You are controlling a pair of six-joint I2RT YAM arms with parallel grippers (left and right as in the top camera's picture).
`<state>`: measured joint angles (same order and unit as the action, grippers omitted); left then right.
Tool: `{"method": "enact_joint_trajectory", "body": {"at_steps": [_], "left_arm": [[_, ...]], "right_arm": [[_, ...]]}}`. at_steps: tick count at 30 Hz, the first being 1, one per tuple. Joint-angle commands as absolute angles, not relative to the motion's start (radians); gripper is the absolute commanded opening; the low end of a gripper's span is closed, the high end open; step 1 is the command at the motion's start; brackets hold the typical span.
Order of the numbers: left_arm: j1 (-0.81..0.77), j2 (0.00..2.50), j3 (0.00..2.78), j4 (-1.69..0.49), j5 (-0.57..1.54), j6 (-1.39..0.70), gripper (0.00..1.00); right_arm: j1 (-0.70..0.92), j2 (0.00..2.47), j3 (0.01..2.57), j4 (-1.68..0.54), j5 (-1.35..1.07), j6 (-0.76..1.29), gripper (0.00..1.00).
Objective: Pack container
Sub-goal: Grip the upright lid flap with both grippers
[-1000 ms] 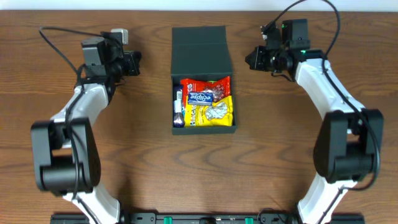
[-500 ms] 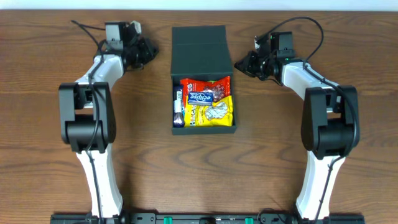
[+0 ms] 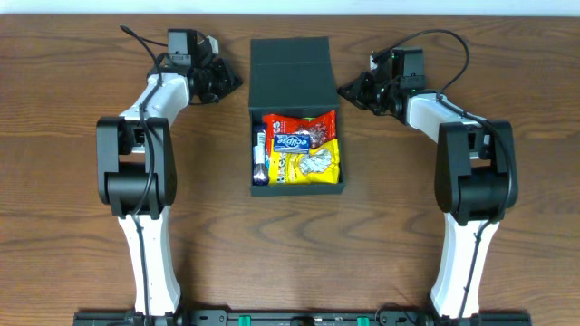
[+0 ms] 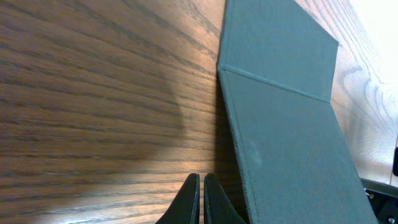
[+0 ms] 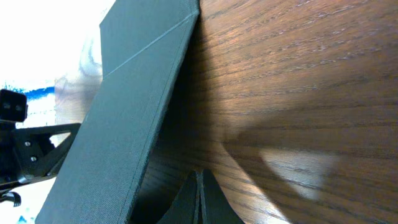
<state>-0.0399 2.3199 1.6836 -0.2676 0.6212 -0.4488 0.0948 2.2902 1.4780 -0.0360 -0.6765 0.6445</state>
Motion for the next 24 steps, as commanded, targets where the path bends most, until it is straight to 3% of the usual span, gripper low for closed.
{"method": "enact_joint_trajectory", "body": {"at_steps": [1, 13, 24], "left_arm": [[-0.059, 2.336, 1.703, -0.273, 0.622, -0.445, 0.05], [-0.072, 2.336, 1.703, -0.289, 0.716, -0.419, 0.06], [-0.051, 2.315, 1.798, -0.28, 0.996, -0.293, 0.06]], "right_arm": [[0.095, 2.295, 1.478, -0.032, -0.715, 0.657, 0.02], [0.122, 2.295, 1.478, 0.056, -0.819, 0.655, 0.02], [0.035, 2.295, 1.48, 0.125, -1.192, 0.513, 0.02]]}}
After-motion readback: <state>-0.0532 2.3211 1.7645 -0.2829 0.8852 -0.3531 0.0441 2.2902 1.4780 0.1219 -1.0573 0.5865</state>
